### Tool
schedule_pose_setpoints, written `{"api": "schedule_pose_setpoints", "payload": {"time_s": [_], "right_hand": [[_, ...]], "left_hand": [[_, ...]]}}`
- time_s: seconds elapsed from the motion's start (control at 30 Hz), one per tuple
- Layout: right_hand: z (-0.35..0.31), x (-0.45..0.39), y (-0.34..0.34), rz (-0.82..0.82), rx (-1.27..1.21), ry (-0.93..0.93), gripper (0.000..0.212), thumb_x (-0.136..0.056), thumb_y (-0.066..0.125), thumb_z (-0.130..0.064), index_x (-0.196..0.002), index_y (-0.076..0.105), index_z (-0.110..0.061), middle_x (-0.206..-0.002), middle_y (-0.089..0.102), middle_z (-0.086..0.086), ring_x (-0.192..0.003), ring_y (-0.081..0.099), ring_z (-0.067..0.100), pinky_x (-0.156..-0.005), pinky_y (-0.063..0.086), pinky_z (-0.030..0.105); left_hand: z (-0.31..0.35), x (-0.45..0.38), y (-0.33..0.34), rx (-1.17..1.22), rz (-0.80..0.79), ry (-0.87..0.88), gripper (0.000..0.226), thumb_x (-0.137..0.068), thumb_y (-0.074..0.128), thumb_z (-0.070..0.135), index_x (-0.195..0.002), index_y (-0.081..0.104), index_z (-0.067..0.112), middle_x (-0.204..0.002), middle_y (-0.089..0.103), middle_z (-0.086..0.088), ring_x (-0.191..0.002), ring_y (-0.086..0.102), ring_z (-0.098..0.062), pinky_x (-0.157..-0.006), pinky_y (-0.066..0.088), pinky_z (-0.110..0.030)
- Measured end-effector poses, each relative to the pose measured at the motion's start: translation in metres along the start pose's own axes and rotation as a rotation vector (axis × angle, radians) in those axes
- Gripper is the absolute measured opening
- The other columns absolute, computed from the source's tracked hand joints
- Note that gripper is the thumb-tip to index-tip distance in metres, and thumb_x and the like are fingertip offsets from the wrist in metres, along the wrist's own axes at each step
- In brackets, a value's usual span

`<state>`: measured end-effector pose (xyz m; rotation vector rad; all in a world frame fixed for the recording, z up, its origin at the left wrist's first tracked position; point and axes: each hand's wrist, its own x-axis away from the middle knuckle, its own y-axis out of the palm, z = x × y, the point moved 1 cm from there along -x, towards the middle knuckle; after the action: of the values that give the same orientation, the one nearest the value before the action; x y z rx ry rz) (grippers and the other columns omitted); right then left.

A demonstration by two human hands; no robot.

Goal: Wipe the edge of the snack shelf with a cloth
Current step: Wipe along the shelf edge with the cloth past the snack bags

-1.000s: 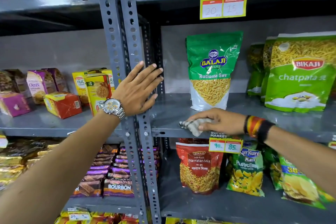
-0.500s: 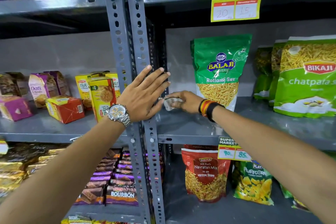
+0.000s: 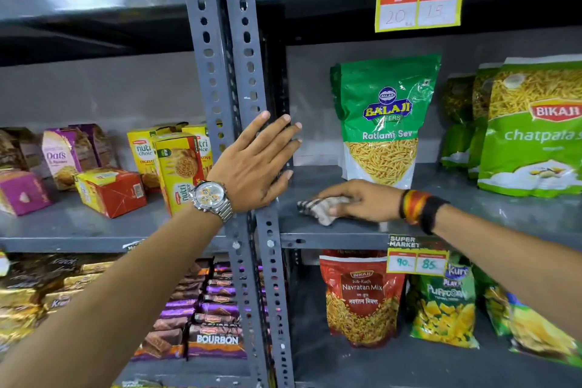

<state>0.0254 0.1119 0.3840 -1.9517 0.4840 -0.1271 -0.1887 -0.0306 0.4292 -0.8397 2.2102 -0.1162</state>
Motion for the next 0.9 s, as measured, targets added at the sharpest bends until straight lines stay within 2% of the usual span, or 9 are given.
{"api": "schedule_pose_setpoints", "payload": {"time_s": [0.13,0.3,0.4,0.53,0.6,0.67,0.77,0.83,0.9], "right_hand": [[0.021,0.021,-0.026,0.180,-0.092,0.004,0.040,-0.095,0.061,-0.023,-0.134,0.058,-0.026,-0.125,0.066,-0.009,-0.112,0.061,0.004,-0.102,0.044,0.023],[0.029,0.002,0.002,0.136,-0.016,0.065,0.040,-0.092,0.063,-0.038,-0.131,0.058,-0.034,-0.131,0.063,-0.008,-0.119,0.058,0.012,-0.109,0.041,0.043],[0.021,0.020,0.006,0.102,-0.067,0.020,0.037,-0.092,0.063,-0.036,-0.129,0.059,-0.037,-0.130,0.064,-0.010,-0.119,0.058,0.010,-0.110,0.042,0.040],[0.020,0.086,-0.015,-0.052,-0.095,-0.056,0.037,-0.093,0.061,-0.037,-0.130,0.059,-0.039,-0.128,0.064,-0.017,-0.118,0.058,0.001,-0.104,0.043,0.023],[0.026,0.113,-0.038,-0.035,-0.110,-0.056,0.038,-0.092,0.060,-0.039,-0.130,0.058,-0.040,-0.130,0.061,-0.023,-0.121,0.056,-0.002,-0.105,0.040,0.019],[0.039,0.122,-0.060,0.081,-0.121,-0.050,0.037,-0.093,0.060,-0.035,-0.130,0.059,-0.039,-0.131,0.058,-0.027,-0.120,0.056,-0.004,-0.107,0.040,0.023],[0.057,0.108,-0.068,0.218,-0.129,0.002,0.037,-0.094,0.062,-0.029,-0.130,0.060,-0.033,-0.132,0.057,-0.018,-0.122,0.054,0.001,-0.112,0.037,0.032],[0.062,0.092,-0.060,0.237,-0.099,0.015,0.036,-0.093,0.064,-0.026,-0.129,0.062,-0.030,-0.132,0.061,-0.010,-0.123,0.055,0.012,-0.110,0.040,0.037],[0.064,0.078,-0.047,0.200,-0.069,0.001,0.035,-0.093,0.063,-0.022,-0.128,0.064,-0.028,-0.129,0.064,-0.005,-0.118,0.057,0.014,-0.106,0.043,0.036]], "left_hand": [[-0.001,0.000,0.002,-0.003,-0.014,-0.003,0.060,-0.103,0.033,0.043,-0.150,0.042,0.007,-0.163,0.029,-0.012,-0.154,0.016,-0.030,-0.126,0.006,-0.053],[0.001,0.001,-0.001,-0.019,-0.043,0.000,0.060,-0.102,0.036,0.042,-0.149,0.043,0.005,-0.161,0.034,-0.014,-0.153,0.019,-0.032,-0.125,0.008,-0.056],[0.002,0.001,-0.004,-0.007,-0.081,-0.008,0.059,-0.101,0.040,0.040,-0.149,0.044,0.005,-0.160,0.036,-0.014,-0.153,0.020,-0.033,-0.124,0.011,-0.058],[0.005,-0.002,-0.009,0.015,-0.158,-0.018,0.061,-0.102,0.035,0.042,-0.150,0.041,0.005,-0.161,0.032,-0.015,-0.153,0.017,-0.032,-0.123,0.010,-0.059],[0.007,-0.003,-0.011,0.033,-0.179,-0.055,0.061,-0.102,0.035,0.043,-0.149,0.044,0.005,-0.159,0.037,-0.016,-0.153,0.018,-0.034,-0.123,0.011,-0.061],[0.017,-0.006,-0.014,0.066,-0.189,-0.085,0.060,-0.101,0.036,0.043,-0.146,0.048,0.004,-0.154,0.043,-0.017,-0.152,0.022,-0.036,-0.121,0.013,-0.064],[0.055,-0.009,-0.012,0.147,-0.226,0.012,0.061,-0.101,0.034,0.045,-0.142,0.053,0.003,-0.150,0.049,-0.019,-0.148,0.030,-0.037,-0.123,0.010,-0.060],[0.089,-0.010,-0.002,0.279,-0.273,0.057,0.064,-0.102,0.032,0.049,-0.143,0.052,0.004,-0.148,0.050,-0.020,-0.145,0.036,-0.036,-0.125,0.011,-0.052],[0.121,-0.008,0.012,0.416,-0.344,0.031,0.069,-0.102,0.030,0.055,-0.147,0.046,0.006,-0.151,0.047,-0.019,-0.145,0.036,-0.034,-0.124,0.021,-0.050]]}}
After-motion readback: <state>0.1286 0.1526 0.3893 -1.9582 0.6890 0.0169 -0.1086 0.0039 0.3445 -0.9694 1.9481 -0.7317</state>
